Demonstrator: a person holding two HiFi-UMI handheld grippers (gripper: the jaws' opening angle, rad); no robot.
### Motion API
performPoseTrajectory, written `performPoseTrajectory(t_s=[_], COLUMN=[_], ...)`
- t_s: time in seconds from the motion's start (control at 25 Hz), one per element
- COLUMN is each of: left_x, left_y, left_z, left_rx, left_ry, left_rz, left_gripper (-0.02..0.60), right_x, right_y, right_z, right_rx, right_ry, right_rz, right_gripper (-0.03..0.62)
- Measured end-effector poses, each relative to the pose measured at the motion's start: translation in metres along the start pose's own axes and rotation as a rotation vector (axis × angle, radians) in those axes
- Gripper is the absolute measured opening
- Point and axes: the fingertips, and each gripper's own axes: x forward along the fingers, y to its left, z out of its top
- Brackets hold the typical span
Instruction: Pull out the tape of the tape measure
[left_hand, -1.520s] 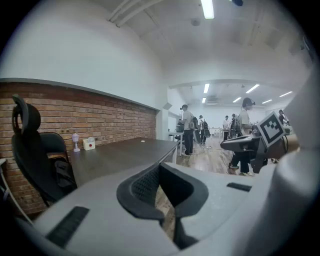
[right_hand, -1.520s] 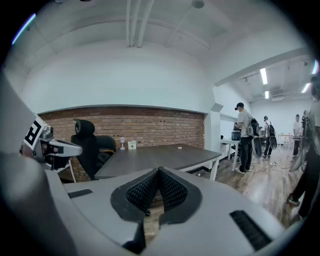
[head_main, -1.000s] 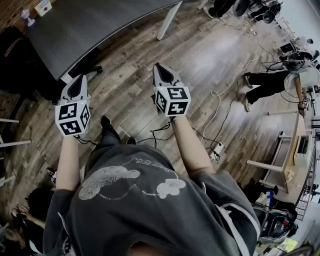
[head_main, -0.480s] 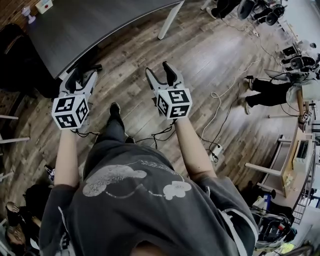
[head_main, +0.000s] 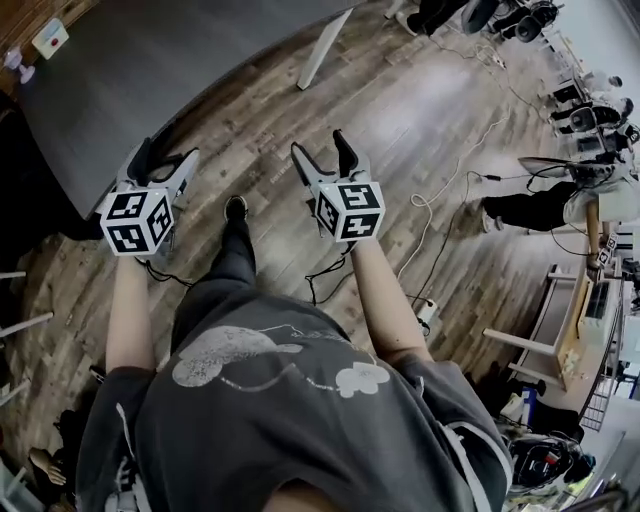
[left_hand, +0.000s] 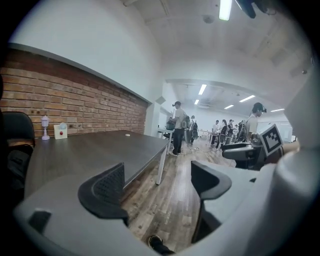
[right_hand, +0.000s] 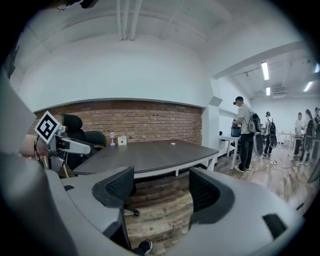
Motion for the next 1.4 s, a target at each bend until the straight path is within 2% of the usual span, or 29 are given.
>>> performPoseTrajectory(t_s=[0.2, 0.48, 0.68, 0.88, 1.04, 1.24, 1.4], left_x=[0.089, 0.197, 0.254, 0.286, 0.309, 0.353, 0.391], left_y=[0.050, 0.125, 0.166, 0.181, 0.195, 0.215, 0.240], left_z=[0.017, 0.064, 0.094, 0.119, 0.130, 0.147, 0.159], left_rx=[-0.046, -0.082, -0.089, -0.065, -0.061, -0.065, -0.131], left_ry=[0.027, 0.060, 0.059, 0.054, 0.057, 0.052, 0.028], left_rz=[0.019, 0.048, 0.054, 0.065, 0.116, 0.207, 0.306], left_gripper=[0.408, 0.408, 0.408, 0.408, 0.408, 0.408, 0.407], right_x=[0.088, 0.225, 0.302, 0.348, 0.395, 0.485, 0.566], right_y=[-0.053, -0.100, -0.138, -0.171, -0.192, -0.217, -0.223], right_z=[0.013, 0.055, 0.088, 0.120, 0.140, 0.155, 0.168], right_rx=[0.014, 0.025, 0.056, 0.037, 0.033, 0.002, -0.046], right_ry=[0.052, 0.098, 0.095, 0.079, 0.058, 0.059, 0.075], right_rz=[-0.018, 0.012, 0.010, 0.022, 0.077, 0.192, 0.303], right_gripper=[0.328, 0.328, 0.328, 0.328, 0.328, 0.328, 0.328])
